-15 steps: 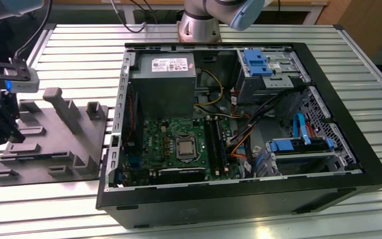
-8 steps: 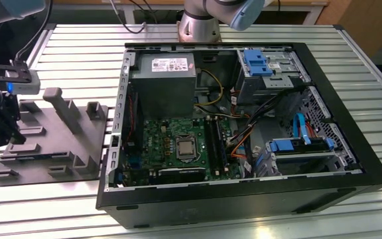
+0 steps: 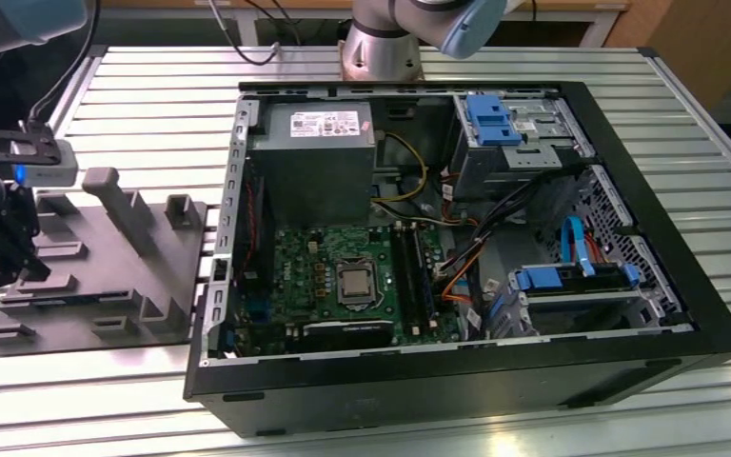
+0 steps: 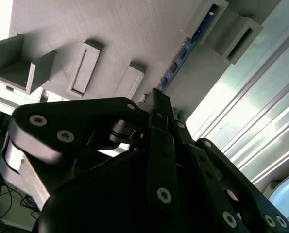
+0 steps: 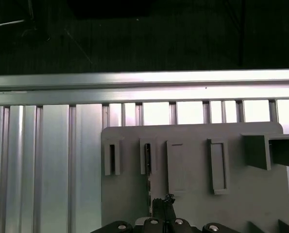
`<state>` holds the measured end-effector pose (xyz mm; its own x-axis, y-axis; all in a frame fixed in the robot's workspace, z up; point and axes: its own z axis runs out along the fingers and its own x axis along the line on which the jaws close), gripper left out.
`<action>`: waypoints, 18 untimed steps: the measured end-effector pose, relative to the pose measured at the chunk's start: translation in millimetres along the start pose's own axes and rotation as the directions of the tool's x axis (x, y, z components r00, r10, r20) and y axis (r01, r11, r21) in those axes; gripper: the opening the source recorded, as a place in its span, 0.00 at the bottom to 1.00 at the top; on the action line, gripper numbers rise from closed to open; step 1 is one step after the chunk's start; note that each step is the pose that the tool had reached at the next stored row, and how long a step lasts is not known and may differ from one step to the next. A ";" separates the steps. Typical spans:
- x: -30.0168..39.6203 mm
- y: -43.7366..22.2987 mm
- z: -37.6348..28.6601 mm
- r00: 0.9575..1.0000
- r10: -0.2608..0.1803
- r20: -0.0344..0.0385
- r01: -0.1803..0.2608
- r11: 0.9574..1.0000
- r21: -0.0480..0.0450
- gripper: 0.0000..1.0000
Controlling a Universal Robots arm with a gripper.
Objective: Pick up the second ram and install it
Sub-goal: 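Pick up the second ram and move it above second insertion slot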
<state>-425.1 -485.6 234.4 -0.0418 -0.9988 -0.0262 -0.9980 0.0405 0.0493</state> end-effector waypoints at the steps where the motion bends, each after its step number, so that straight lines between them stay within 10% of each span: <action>1: 0.4 -0.1 0.4 1.000 -0.001 0.000 0.001 1.000 0.000 0.11; 18: 5.7 -6.9 6.5 1.000 -0.010 0.000 0.010 1.000 -0.001 0.11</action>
<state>-418.8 -491.3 227.4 -0.0321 -0.9991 -0.0262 -0.9983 0.0308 0.0501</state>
